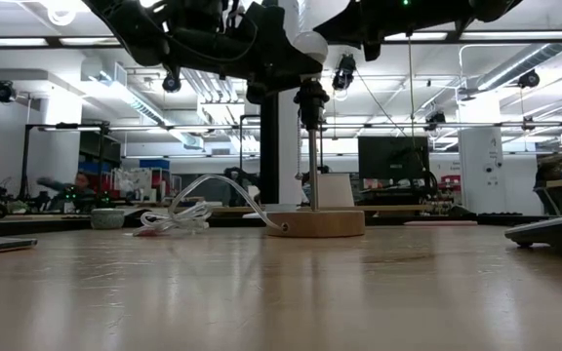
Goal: Screw lightbulb
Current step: Insert the lightbulb into the lamp
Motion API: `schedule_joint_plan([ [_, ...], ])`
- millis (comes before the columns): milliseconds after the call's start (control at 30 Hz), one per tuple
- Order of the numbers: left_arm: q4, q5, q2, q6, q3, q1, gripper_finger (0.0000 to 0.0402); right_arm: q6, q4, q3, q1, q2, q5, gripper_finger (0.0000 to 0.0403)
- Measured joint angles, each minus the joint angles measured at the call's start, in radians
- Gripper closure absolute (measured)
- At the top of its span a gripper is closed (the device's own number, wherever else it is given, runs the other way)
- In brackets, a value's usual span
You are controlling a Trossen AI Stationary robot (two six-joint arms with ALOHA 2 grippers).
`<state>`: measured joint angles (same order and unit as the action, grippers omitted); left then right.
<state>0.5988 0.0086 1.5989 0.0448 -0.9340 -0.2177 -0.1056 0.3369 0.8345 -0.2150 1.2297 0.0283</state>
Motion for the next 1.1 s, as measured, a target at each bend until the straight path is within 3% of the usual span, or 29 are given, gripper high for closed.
schedule_joint_plan([
  [300, -0.018, 0.001, -0.011, 0.022, 0.000, 0.001, 0.0225, -0.009, -0.007, -0.001, 0.000, 0.000, 0.000, 0.0402],
  [667, -0.044, 0.001, -0.013, 0.027, 0.000, 0.001, 0.0166, -0.009, -0.008, -0.002, 0.001, 0.001, 0.000, 0.0403],
  [1100, -0.327, 0.003, -0.177, -0.009, 0.000, 0.003, 0.0155, -0.011, -0.009, -0.003, 0.001, 0.001, -0.001, 0.0403],
])
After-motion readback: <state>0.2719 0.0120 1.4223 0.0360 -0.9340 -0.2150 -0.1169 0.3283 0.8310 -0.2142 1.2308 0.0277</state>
